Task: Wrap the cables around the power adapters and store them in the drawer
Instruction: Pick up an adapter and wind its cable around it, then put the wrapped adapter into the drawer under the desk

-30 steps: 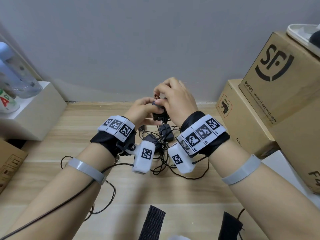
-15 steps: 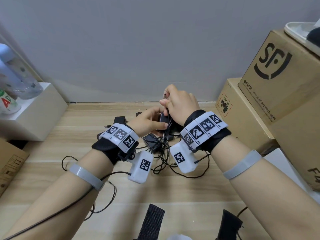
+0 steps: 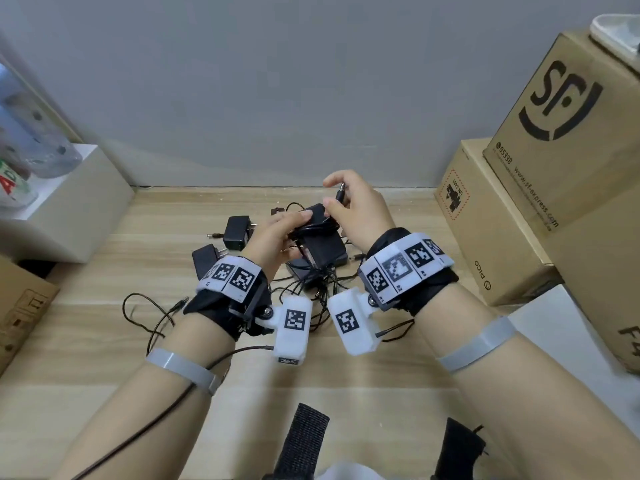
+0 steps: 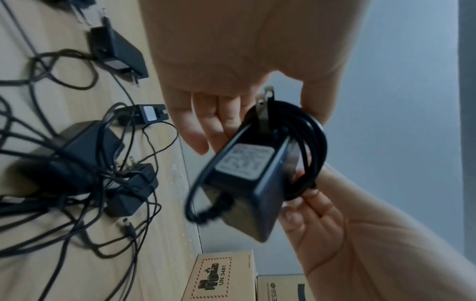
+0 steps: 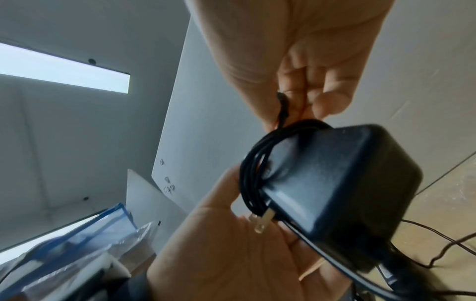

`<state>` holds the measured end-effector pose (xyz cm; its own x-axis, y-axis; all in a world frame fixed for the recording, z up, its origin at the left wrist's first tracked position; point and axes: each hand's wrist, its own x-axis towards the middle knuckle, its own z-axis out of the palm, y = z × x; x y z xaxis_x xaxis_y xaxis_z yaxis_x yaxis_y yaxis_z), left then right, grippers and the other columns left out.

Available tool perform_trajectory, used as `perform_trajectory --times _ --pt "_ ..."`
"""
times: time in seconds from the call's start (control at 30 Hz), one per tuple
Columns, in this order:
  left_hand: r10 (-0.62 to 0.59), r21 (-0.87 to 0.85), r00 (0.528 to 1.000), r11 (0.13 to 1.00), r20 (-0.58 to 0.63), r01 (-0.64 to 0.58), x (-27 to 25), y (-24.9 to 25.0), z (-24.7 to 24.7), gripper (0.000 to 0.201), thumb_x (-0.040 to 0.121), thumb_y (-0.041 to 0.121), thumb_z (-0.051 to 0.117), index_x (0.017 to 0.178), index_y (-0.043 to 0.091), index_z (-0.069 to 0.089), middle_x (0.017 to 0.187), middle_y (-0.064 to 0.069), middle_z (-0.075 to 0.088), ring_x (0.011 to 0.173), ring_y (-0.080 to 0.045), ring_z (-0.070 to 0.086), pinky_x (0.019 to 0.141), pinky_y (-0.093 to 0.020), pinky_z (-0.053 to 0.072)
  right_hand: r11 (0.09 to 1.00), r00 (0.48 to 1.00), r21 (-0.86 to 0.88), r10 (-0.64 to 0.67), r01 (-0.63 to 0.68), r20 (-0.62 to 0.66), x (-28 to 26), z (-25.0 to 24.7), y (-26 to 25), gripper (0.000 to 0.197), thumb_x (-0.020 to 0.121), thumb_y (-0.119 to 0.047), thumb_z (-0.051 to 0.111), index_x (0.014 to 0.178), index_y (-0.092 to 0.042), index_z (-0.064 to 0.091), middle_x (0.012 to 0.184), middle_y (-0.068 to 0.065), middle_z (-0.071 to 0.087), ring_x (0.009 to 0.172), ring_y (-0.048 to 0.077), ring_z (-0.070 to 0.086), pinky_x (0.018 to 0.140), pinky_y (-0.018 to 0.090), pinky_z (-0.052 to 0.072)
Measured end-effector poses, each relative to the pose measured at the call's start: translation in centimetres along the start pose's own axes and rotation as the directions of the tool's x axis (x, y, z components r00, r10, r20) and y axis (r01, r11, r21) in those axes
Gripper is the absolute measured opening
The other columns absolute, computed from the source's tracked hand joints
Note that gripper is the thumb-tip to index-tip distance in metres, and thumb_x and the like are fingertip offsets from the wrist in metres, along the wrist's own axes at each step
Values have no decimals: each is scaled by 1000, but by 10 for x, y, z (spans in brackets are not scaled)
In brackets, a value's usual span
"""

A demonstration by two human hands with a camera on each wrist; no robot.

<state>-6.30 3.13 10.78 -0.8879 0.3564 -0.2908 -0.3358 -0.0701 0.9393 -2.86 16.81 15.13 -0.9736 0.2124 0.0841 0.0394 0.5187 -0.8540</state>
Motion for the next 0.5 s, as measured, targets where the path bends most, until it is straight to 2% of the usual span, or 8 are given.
perform_trajectory --times 0.1,0.2,0.3,0.4,0.43,0.5 --pt "29 -14 999 999 -37 -30 -8 -8 -6 9 89 29 57 85 25 64 76 12 64 67 -1 62 60 -19 51 997 1000 -72 -9 10 26 -6 11 5 31 85 -21 61 115 -20 54 73 -11 48 78 13 49 73 24 37" --pt "43 -28 996 999 -76 -45 -17 -13 -17 7 89 29 56 91 25 62 82 9 63 70 -2 62 63 -23 52 997 996 -82 -3 10 89 -9 27 10 32 83 -23 65 112 -16 52 80 -5 52 78 15 50 69 25 36" --pt "39 -19 986 999 -159 -42 -31 -21 -32 13 89 31 57 98 24 62 91 4 62 82 -9 62 68 -27 53 997 979 -70 -3 18 203 -14 48 11 29 86 -24 62 111 -15 52 88 -5 52 80 14 49 66 23 32" --pt "19 -51 970 998 -243 -32 -49 -33 -50 36 83 40 58 113 19 62 104 -3 64 92 -16 62 73 -34 54 999 935 -37 -21 37 353 -19 71 14 30 85 -31 63 110 -16 57 88 -6 54 77 11 50 67 22 38" --pt "14 -60 959 998 -283 -32 -56 -39 -57 40 84 40 58 116 17 61 105 -4 63 93 -16 62 72 -33 54 999 913 -19 -29 40 407 -22 79 15 31 85 -32 63 111 -16 58 89 -7 55 75 9 50 64 19 38" --pt "-3 -73 931 997 -365 -26 -73 -52 -71 33 88 38 56 113 17 62 103 -1 64 90 -14 62 68 -29 53 999 858 28 -37 26 512 -29 100 16 32 85 -33 63 112 -16 60 87 -7 58 69 5 50 59 15 39"
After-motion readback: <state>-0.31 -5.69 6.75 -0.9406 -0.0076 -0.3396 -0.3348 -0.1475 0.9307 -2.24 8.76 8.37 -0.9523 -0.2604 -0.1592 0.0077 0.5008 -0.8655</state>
